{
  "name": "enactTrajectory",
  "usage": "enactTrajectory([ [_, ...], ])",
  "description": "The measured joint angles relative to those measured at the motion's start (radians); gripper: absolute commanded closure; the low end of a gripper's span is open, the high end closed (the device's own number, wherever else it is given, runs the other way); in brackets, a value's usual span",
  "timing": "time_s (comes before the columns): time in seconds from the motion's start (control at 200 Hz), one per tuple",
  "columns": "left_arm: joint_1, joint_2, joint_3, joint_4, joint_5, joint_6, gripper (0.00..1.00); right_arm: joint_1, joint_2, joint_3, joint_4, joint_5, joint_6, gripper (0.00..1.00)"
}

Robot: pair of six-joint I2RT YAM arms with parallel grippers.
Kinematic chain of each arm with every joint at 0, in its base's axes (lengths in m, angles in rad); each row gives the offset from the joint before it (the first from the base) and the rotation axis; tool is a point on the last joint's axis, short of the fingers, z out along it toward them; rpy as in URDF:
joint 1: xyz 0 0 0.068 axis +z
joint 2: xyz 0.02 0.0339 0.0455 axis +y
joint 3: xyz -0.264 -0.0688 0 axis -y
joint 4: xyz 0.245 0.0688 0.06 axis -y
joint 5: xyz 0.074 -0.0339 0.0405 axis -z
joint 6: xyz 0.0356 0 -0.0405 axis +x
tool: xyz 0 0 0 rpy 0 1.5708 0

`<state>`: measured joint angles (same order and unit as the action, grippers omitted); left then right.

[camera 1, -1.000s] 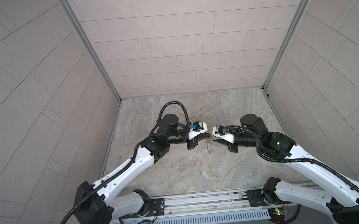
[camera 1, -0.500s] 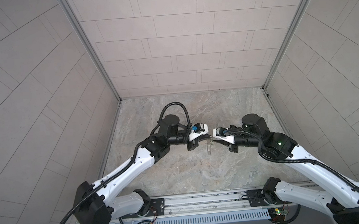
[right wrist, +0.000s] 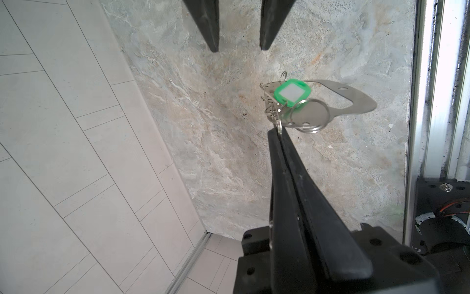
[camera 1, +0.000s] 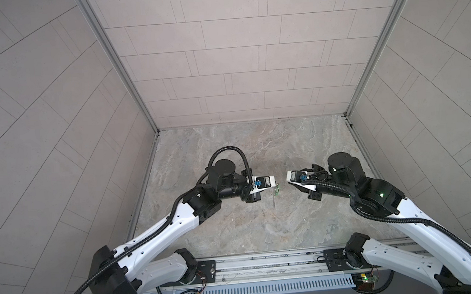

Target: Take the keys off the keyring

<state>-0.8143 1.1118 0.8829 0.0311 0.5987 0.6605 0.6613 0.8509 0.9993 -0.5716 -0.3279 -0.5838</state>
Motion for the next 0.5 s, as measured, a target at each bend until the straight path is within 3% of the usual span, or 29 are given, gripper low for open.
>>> enactTrajectory([
  [0.24, -0.071, -0.014, -0.031, 0.010, -0.106, 0.126, 1.00, 0.000, 0.020, -0.011, 0.003, -0.005, 0.002, 0.71],
  [0.5, -0.076, -0.014, -0.044, 0.056, -0.151, 0.143, 1.00, 0.004, 0.022, -0.014, 0.006, -0.008, 0.014, 0.71],
])
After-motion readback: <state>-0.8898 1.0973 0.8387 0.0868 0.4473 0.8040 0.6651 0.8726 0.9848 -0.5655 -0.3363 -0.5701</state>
